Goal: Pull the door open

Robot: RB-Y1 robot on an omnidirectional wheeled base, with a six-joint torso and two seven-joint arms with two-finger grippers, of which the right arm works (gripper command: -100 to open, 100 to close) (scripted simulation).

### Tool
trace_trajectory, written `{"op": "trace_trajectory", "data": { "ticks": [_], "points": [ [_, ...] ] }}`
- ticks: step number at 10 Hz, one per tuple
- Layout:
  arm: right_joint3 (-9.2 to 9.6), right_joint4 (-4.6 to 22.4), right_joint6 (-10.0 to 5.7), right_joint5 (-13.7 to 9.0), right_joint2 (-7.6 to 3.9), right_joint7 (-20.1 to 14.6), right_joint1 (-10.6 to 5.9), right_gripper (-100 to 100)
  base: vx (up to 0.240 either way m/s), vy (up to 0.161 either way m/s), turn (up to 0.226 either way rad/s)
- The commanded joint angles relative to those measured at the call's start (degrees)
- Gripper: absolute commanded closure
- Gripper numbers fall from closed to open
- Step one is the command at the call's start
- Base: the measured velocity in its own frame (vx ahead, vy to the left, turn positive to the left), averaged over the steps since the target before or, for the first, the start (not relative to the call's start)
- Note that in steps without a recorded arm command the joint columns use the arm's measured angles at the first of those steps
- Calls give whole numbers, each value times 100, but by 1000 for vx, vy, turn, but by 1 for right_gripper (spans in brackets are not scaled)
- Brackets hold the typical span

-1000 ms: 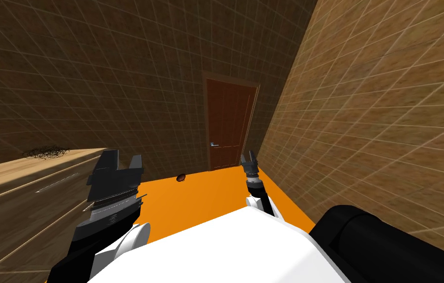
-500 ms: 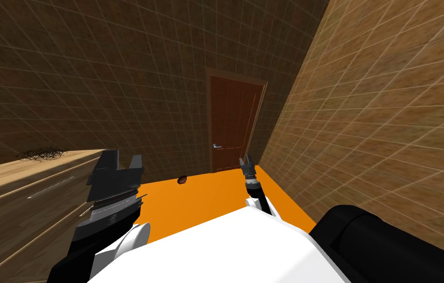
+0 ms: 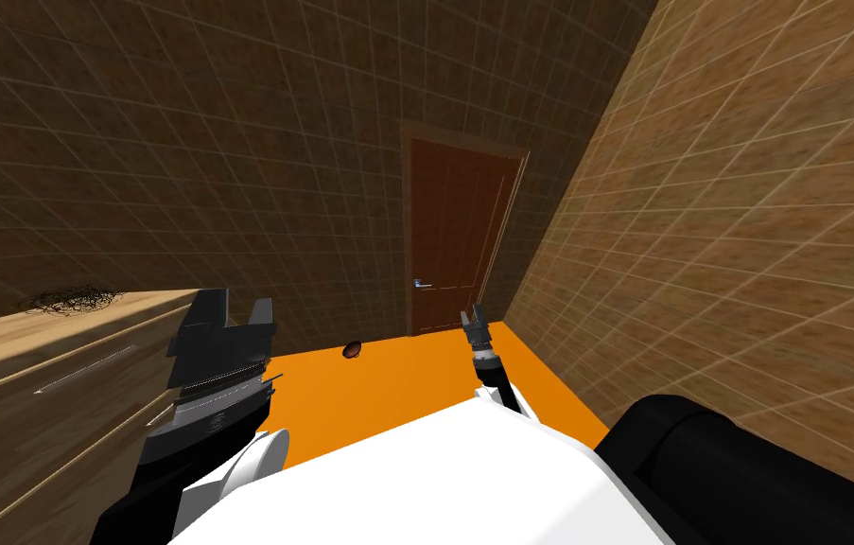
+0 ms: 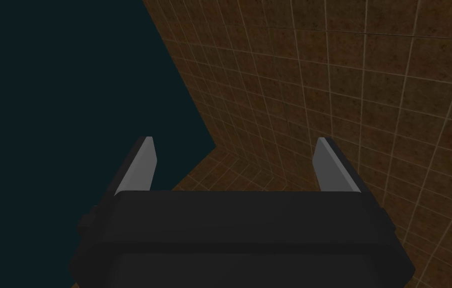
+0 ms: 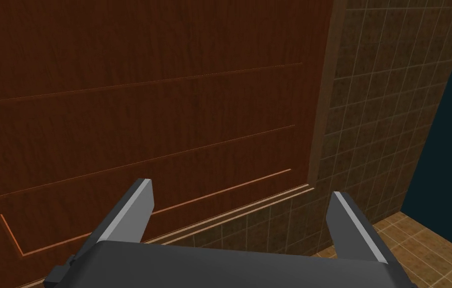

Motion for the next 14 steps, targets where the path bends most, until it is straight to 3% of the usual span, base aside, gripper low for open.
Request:
{"op": "trace_trajectory", "data": {
  "ticks": [1,13,14],
  "points": [
    [-6,199,-57,-17,-35,-5,-27,-100,99,18,26],
    [-41,1486,-364,-141,-259,-40,-174,-100,102,31,28],
    [-46,1701,-415,-162,-295,-45,-198,-100,149,38,43]
  ]
}}
